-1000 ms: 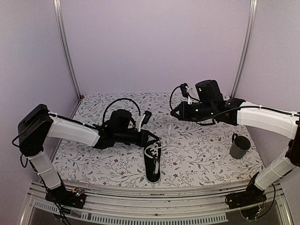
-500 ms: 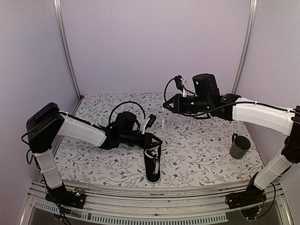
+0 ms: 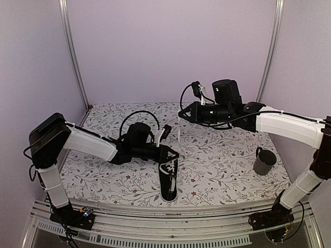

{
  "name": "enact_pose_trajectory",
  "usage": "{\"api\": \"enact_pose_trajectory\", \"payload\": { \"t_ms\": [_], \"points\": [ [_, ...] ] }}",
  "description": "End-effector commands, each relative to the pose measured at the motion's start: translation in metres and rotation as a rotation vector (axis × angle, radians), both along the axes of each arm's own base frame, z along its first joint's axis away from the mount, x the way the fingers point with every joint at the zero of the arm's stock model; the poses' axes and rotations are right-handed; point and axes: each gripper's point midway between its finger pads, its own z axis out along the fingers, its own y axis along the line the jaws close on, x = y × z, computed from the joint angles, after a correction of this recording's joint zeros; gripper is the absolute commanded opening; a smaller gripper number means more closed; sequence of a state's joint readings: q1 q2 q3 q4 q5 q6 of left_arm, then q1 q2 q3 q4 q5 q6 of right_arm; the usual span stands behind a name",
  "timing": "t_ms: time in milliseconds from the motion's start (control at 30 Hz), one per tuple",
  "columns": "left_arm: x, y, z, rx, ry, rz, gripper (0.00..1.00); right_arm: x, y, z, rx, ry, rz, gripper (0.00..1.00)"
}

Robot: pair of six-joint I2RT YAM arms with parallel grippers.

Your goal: Tie the shoes

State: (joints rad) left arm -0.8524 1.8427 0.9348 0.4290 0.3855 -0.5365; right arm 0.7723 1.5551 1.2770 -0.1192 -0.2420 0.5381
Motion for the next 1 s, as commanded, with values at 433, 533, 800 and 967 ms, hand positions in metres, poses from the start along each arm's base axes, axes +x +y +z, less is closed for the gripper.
{"api": "enact_pose_trajectory", "payload": {
  "t_ms": [433,533,800,967],
  "points": [
    [0.005,-0.011,0.012,-0.047,-0.054,-0.058,0.22,0.002,0.007,0.023,0.041,-0.031,0.004,0.02],
    [0.009,-0.01,0.009,-0.027,-0.062,-0.04,0.22,0.002,0.007,0.025,0.043,-0.032,0.005,0.02],
    [0.011,-0.013,0.005,-0.017,-0.056,-0.047,0.14,0.004,0.011,0.021,0.043,-0.021,0.01,0.02],
    [0.009,-0.007,0.015,-0.045,-0.075,-0.02,0.0,0.01,0.01,0.012,0.029,-0.009,-0.021,0.02]
  ]
}}
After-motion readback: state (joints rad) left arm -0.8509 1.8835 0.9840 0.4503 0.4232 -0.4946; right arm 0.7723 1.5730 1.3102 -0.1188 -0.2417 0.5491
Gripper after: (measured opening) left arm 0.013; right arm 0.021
